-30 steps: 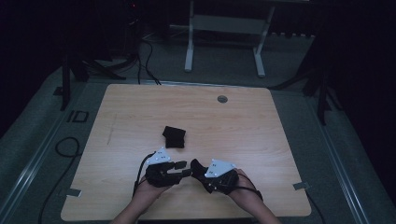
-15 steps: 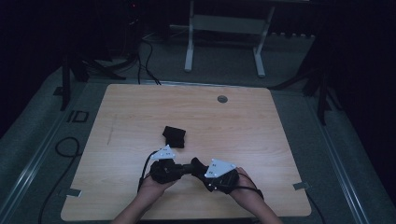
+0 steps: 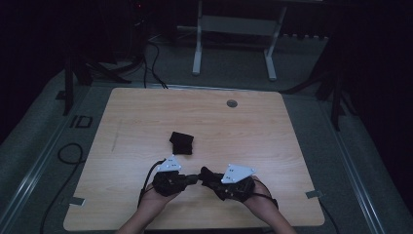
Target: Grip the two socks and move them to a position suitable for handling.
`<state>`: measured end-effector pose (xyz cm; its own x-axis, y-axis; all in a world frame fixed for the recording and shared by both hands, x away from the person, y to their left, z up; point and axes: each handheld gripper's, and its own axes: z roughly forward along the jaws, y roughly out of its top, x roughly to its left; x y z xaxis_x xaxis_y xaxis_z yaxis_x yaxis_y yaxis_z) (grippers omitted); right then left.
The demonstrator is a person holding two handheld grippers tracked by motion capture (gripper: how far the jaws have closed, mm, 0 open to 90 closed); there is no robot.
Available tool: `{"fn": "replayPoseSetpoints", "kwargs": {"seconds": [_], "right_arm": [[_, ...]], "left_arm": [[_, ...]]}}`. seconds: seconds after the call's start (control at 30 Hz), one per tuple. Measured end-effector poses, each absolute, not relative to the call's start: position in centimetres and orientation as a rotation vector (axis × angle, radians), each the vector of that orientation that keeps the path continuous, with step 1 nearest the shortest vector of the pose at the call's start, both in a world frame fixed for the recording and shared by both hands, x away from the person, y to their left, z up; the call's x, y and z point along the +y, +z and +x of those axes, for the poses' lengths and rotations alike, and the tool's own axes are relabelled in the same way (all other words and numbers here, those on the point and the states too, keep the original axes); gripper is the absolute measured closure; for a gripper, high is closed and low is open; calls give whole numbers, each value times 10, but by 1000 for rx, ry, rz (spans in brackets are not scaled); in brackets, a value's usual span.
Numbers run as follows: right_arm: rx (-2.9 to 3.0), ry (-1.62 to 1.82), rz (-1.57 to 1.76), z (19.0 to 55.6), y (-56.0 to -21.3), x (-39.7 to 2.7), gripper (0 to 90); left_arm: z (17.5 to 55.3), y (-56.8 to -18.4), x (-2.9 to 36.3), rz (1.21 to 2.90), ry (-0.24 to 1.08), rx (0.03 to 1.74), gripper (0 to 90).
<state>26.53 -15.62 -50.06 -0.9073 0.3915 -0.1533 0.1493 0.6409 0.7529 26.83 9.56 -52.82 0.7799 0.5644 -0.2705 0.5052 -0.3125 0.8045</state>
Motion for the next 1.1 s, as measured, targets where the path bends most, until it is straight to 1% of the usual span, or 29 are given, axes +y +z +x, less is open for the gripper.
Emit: {"fn": "replayPoseSetpoints", "kwargs": {"seconds": [0.03, 0.07, 0.17, 0.23, 0.33, 0.43, 0.5, 0.53, 0.6, 0.63, 0.67, 0.73, 0.77, 0.9, 0.93, 1.03, 1.1], "right_arm": [[2559, 1136, 436, 266, -500, -158, 689], [2548, 1133, 453, 266, -499, -160, 760], [2489, 1101, 545, 270, -495, -174, 857], [2439, 1104, 645, 276, -491, -190, 859], [2440, 1172, 692, 278, -488, -205, 858], [2456, 1145, 699, 277, -490, -206, 857], [2471, 1129, 722, 278, -495, -204, 856], [2474, 1129, 733, 278, -499, -202, 852], [2497, 1132, 736, 280, -506, -198, 809], [2498, 1128, 744, 281, -509, -196, 737], [2498, 1123, 760, 283, -510, -195, 688], [2489, 1120, 789, 286, -510, -197, 685], [2463, 1119, 816, 289, -508, -201, 649], [2439, 1074, 828, 295, -504, -206, 645], [2411, 1071, 855, 303, -501, -211, 626], [2404, 1054, 876, 311, -501, -211, 625], [2418, 1049, 881, 316, -503, -209, 625]], "left_arm": [[268, -529, 97, 1983, 83, 818, 884], [269, -530, 100, 1989, 105, 843, 884], [271, -534, 117, 1955, 87, 904, 884], [270, -534, 126, 1942, 60, 918, 884], [266, -531, 127, 1956, 44, 903, 883], [263, -529, 121, 2003, 67, 879, 884], [265, -533, 118, 2043, 94, 894, 883], [267, -536, 118, 2065, 107, 912, 883], [272, -542, 120, 2080, 64, 938, 882], [273, -544, 121, 2084, 71, 952, 882], [274, -546, 123, 2098, 72, 966, 882], [276, -550, 126, 2122, 54, 979, 881], [277, -552, 128, 2133, 53, 984, 880], [281, -557, 134, 2147, 41, 1016, 878], [283, -561, 140, 2156, 31, 1039, 877], [284, -563, 148, 2154, 13, 1051, 870], [283, -561, 152, 2157, 36, 1065, 848]]}}
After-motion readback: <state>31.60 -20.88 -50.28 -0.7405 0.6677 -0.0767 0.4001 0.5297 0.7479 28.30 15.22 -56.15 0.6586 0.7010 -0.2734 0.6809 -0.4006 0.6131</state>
